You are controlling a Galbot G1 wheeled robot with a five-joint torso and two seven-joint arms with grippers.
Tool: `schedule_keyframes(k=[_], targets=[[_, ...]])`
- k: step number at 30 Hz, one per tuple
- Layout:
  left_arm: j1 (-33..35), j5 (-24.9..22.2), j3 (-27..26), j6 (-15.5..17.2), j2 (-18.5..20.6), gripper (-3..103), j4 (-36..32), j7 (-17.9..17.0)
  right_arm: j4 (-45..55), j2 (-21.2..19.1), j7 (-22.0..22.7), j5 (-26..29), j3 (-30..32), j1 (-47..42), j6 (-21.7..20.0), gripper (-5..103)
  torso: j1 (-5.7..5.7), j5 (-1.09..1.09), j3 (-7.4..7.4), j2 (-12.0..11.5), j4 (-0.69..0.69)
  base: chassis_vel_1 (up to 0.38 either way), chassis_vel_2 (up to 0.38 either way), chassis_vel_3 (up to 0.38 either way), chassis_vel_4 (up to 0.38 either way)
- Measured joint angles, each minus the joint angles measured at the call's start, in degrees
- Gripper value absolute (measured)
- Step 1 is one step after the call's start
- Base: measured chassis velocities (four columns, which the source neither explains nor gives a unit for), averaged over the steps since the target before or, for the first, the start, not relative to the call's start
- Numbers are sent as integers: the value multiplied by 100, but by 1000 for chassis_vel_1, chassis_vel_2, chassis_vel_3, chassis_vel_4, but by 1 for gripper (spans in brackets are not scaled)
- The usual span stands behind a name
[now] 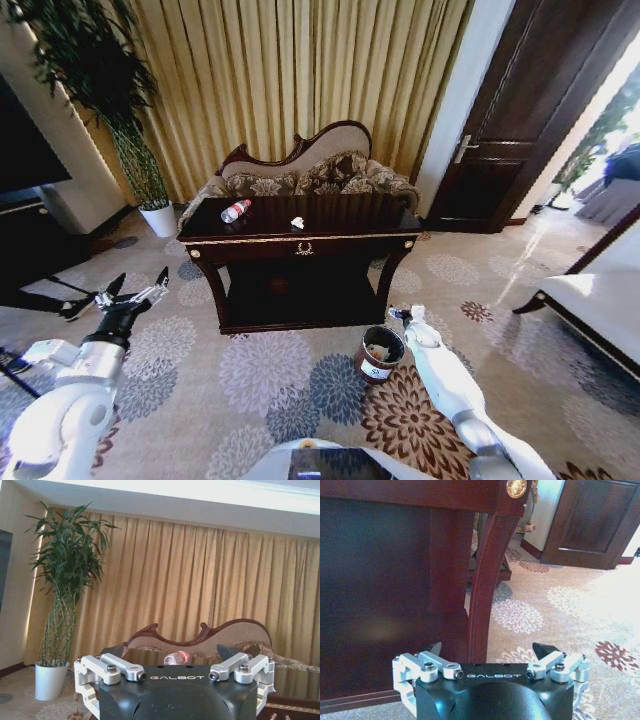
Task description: Move to the front of the table and place the trash on the table into the trash bin.
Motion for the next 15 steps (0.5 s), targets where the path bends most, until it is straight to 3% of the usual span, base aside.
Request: schedule_keyframes(k=[8, 15], targets=[[-32, 1, 27, -2, -3, 100, 10, 0, 619, 13, 0, 0, -19, -59, 302, 100, 0, 1, 0, 0, -1, 0, 0, 0, 0], [-63, 5, 66, 7, 10, 100, 16, -8, 2542, -46, 0, 386, 13, -280, 366, 100, 0, -1, 0, 0, 0, 0, 0, 0, 0]])
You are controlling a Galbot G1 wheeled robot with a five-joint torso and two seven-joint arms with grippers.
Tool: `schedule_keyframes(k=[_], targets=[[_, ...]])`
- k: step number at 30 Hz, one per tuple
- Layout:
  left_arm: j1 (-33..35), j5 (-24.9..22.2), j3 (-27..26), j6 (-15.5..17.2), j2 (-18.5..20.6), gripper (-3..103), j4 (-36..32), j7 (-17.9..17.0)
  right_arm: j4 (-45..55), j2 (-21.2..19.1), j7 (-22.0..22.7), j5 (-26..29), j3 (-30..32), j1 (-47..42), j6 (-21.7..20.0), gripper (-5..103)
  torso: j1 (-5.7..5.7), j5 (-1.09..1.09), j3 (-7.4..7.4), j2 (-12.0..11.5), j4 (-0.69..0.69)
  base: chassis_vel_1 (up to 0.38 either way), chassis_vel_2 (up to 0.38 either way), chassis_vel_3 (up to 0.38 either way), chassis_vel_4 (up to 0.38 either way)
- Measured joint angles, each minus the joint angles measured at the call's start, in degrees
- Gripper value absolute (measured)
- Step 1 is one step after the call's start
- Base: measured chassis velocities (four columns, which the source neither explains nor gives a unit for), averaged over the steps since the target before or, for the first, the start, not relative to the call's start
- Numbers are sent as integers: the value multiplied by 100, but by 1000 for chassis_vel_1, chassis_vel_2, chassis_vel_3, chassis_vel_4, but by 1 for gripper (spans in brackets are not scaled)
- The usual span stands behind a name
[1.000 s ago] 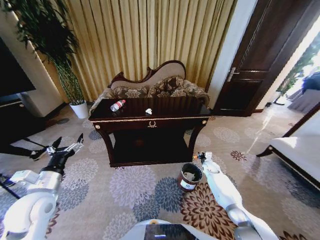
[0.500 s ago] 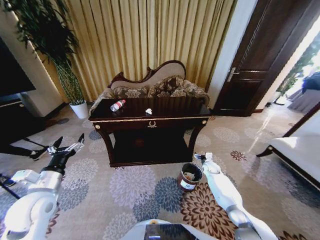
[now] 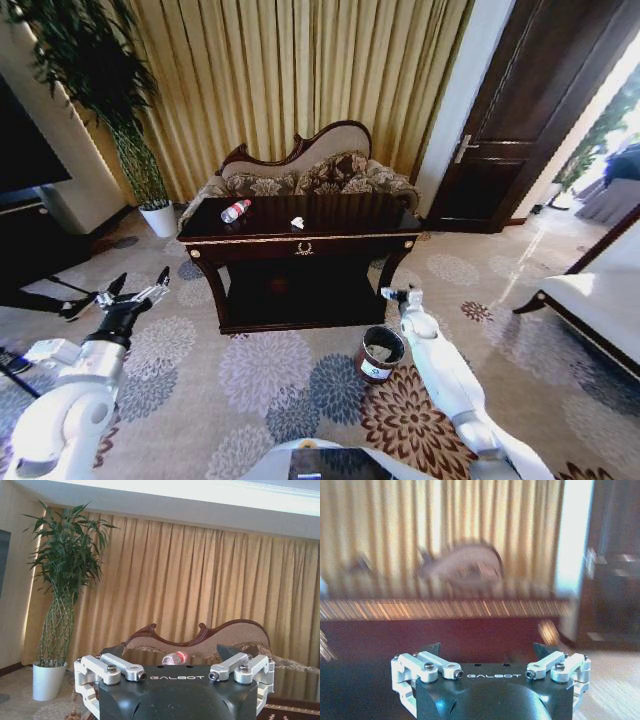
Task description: Move to the front of the table and place the trash on the table into the trash bin.
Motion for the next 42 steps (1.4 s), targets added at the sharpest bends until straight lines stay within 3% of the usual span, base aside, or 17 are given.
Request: schedule_keyframes(k=[3, 11, 29, 42], targets=[[-18, 1, 9, 8, 0, 100, 0, -7, 1320, -54, 0, 565, -89, -121, -384, 100, 0, -2, -1, 0, -1, 0, 0, 0, 0], [-19, 0, -28, 36, 34, 100, -43, -212, 2700, -204, 0, 1189, -421, -225, -747, 100, 0, 0, 0, 1, 0, 0, 0, 0, 0], [-209, 89, -16, 154, 299, 100, -14, -366, 3056, -236, 0, 936, -528, -618, -614, 100, -1, 1, -1, 0, -1, -2, 8, 2, -11], [-166, 89, -17, 156, 239, 100, -38, -335, 3038, -255, 1, 902, -502, -632, -597, 100, -2, 0, 0, 0, 1, -107, 232, 97, -213]])
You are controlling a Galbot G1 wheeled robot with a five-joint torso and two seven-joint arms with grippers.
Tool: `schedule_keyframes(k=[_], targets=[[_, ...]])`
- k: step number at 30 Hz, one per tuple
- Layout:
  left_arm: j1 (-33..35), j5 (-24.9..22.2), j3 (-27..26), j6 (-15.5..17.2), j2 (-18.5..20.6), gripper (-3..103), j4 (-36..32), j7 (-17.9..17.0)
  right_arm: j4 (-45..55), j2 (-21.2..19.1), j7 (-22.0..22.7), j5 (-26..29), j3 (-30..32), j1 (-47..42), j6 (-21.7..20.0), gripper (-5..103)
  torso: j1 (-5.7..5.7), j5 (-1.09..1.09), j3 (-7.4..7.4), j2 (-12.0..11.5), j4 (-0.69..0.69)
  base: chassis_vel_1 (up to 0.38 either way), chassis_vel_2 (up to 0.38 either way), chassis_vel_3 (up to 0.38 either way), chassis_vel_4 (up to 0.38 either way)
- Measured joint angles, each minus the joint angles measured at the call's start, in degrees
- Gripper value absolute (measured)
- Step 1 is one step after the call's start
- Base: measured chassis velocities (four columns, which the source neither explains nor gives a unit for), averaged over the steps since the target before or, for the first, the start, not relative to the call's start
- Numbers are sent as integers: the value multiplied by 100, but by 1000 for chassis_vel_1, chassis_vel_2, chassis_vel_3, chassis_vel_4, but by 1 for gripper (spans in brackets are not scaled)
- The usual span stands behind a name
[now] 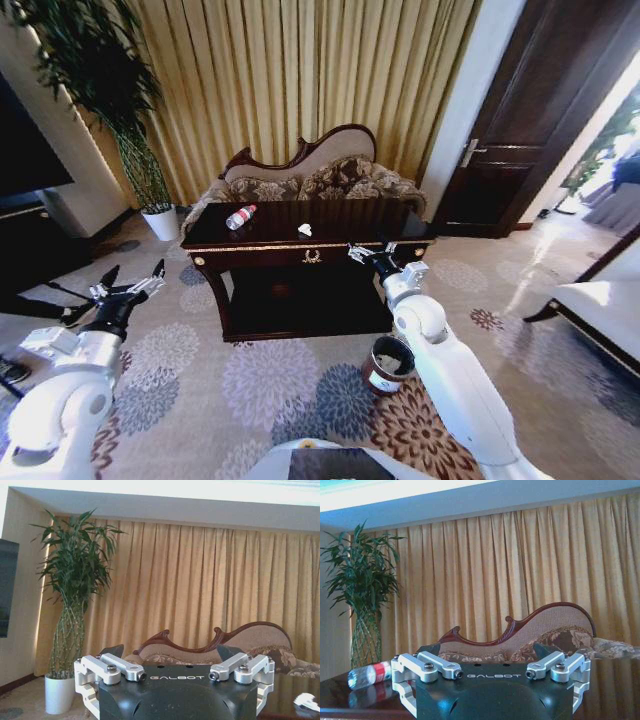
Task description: Move to the front of the table and place the trash on the table into the trash bin.
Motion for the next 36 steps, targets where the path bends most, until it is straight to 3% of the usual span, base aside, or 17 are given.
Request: schedule_keyframes(k=[19, 36], targets=[[48, 6, -12, -47, -71, 100, 39, 76, -101, 2, 0, -202, 13, -42, 95, 100, 7, 5, 3, -4, -3, -327, 213, 323, -216], [41, 18, 12, -73, -112, 100, 57, 118, 13, -119, 0, -343, -259, -60, 33, 100, 0, 2, 1, 0, -2, 3, 1, -10, -6]])
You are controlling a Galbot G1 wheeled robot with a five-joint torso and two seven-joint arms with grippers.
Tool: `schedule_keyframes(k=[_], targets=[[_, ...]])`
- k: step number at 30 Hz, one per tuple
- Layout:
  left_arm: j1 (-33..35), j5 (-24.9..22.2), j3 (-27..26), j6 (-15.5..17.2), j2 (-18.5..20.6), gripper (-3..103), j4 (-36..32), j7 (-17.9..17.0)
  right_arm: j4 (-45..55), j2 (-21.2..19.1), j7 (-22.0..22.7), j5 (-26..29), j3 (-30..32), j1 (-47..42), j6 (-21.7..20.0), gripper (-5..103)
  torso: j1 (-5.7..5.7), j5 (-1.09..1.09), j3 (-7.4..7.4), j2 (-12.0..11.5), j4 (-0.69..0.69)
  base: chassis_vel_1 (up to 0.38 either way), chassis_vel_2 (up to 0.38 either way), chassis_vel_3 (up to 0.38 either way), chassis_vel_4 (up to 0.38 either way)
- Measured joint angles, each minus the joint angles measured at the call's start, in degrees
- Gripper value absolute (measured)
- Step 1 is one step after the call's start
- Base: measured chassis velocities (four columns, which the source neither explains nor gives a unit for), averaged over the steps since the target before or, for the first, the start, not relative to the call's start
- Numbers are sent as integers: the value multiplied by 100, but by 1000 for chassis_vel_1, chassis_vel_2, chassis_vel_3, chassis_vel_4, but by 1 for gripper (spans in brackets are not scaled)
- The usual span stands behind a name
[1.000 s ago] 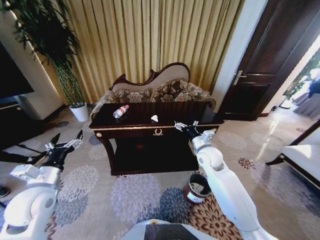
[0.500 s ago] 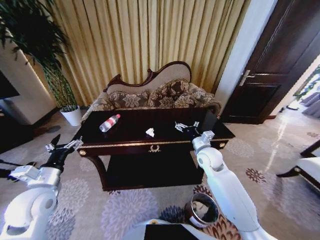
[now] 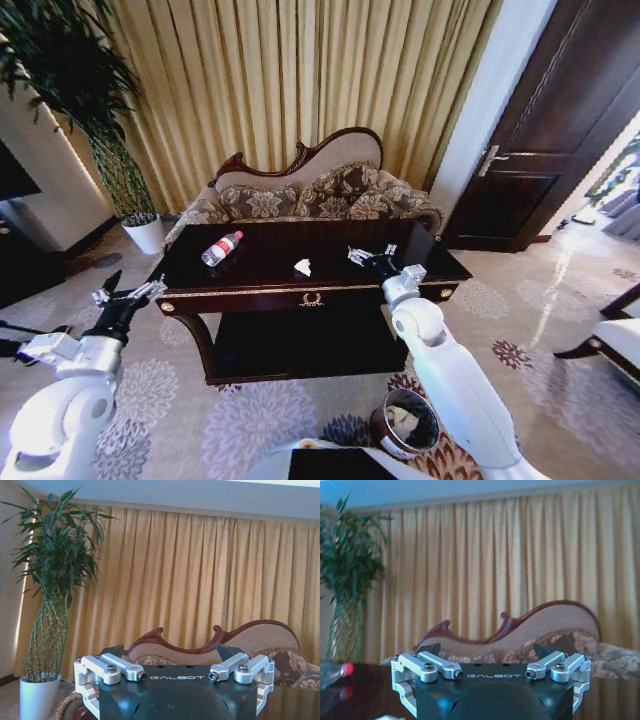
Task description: Move to the front of the table and place the trash on the table into the trash bin.
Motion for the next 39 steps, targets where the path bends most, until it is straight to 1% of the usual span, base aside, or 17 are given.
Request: schedule_keyframes(k=[2, 4, 7, 8, 9, 11, 14, 18, 20, 22, 24, 27, 30, 33, 34, 38, 39], targets=[[1, 12, 5, 16, -3, 100, -30, -11, 16, -73, 0, 10, -187, 76, -107, 100, 5, 0, 2, -3, 1, 0, 0, 0, 0], [4, 13, -2, 26, -2, 100, -45, -22, 56, -85, 0, 45, -230, 97, -175, 100, 4, 0, 1, -3, 2, 0, 0, 0, 0], [25, 13, -36, 41, 44, 100, -67, -45, 396, -211, 1, 413, -318, 56, -566, 100, 2, -2, 0, -2, 2, 0, 0, 0, 0], [25, 13, -36, 41, 44, 100, -67, -45, 396, -211, 1, 413, -318, 56, -566, 100, 2, -2, 0, -2, 2, 0, 0, 0, 0], [28, 13, -43, 43, 62, 100, -64, -48, 573, -309, 0, 580, -364, 5, -756, 100, 1, -1, -1, -1, 1, 0, 0, 0, 0], [17, 12, -37, 45, 62, 100, -43, -50, 768, -486, 0, 692, -471, -34, -952, 100, 0, -1, -1, 0, -1, 0, 0, 0, 0], [16, 11, -13, 46, 38, 100, -40, -51, 736, -602, 0, 690, -612, 41, -985, 100, 0, -1, -1, 0, -1, 0, 0, 0, 0], [47, 28, -21, 59, 30, 100, -53, -59, 477, -670, 0, 693, -924, 416, -1024, 100, 1, -1, 0, -1, 2, 0, 0, 0, 0], [82, 65, -69, 134, 47, 100, -101, -96, 264, -666, 0, 708, -1128, 679, -1110, 100, 2, -1, 0, -1, 3, 0, 0, 0, 0], [97, 68, -83, 152, 52, 100, -125, -109, 207, -662, 0, 721, -1188, 744, -1157, 100, 1, 0, 0, -1, 3, 0, 0, 0, 0], [109, 77, -92, 174, 49, 100, -159, -132, 114, -651, 0, 817, -1312, 857, -1364, 100, 1, -1, 0, 0, 2, 0, 0, 0, 0], [104, 99, -55, 192, 23, 100, -175, -147, 33, -598, 0, 953, -1438, 893, -1429, 100, 1, -1, 0, -1, 0, 0, 0, 0, 0], [87, 142, -7, 196, 2, 100, -186, -152, -85, -510, 0, 994, -1548, 930, -1432, 100, 1, -1, 0, -1, 0, 0, 0, 0, 0], [80, 173, 39, 233, 17, 100, -208, -159, -340, -315, 0, 1064, -1786, 1091, -1433, 100, 1, -1, 0, -1, 1, 0, 0, 0, 0], [80, 173, 39, 233, 17, 100, -208, -159, -340, -315, 0, 1064, -1786, 1091, -1433, 100, 1, -1, 0, -1, 1, 0, 0, 0, 0], [81, 174, 32, 265, 69, 100, -244, -188, -734, -64, 0, 1074, -2012, 1400, -1438, 100, 1, -1, 0, -1, 2, 0, 0, 0, 0], [81, 174, 32, 265, 69, 100, -244, -188, -734, -64, 0, 1074, -2012, 1400, -1438, 100, 1, -1, 0, -1, 2, 0, 0, 0, 0]])
